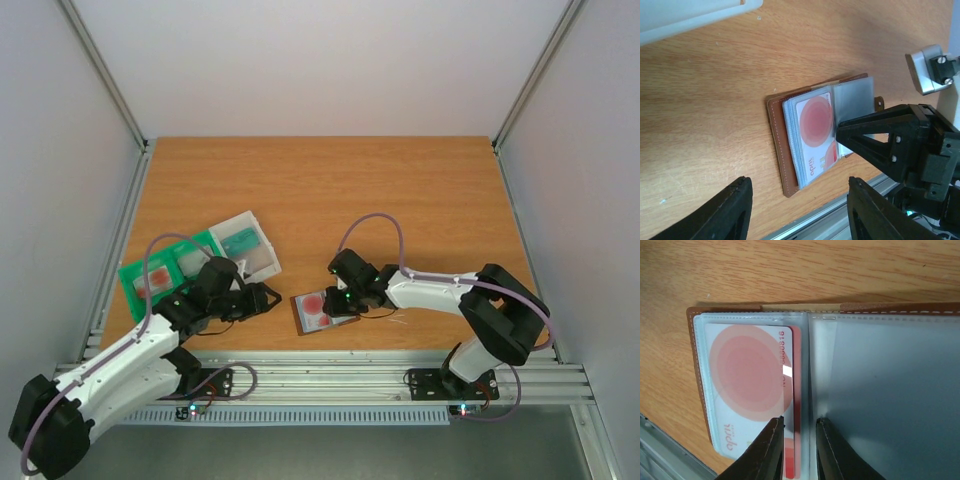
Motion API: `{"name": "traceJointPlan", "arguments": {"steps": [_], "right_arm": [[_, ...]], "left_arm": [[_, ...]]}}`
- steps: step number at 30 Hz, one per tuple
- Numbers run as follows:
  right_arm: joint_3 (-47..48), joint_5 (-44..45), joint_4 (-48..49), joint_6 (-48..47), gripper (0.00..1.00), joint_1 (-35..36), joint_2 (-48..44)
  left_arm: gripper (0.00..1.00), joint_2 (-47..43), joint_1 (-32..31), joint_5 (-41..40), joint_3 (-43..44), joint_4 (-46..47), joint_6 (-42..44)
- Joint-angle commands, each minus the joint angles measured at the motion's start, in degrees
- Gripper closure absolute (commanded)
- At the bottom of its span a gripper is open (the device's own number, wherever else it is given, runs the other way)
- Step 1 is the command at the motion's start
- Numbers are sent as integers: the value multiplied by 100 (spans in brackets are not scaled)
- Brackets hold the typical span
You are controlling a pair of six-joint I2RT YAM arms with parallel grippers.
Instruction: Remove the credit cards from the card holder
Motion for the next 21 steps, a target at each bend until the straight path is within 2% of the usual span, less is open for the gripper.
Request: {"name": "traceJointPlan", "arguments": {"steps": [1, 5, 12, 21], "right_arm": [[-124, 27, 266, 87, 80, 30, 101], [-212, -123, 484, 186, 81, 30, 223], [-557, -560, 1176, 576, 83, 48, 318], [-770, -637, 1462, 681, 84, 47, 306]], "left_arm": [[50, 135, -37, 41, -16, 578, -68], [59, 273, -37, 80, -25, 733, -82], [62, 586, -82, 214, -190, 1168, -219], [81, 1058, -247, 88, -318, 1739, -436]]}}
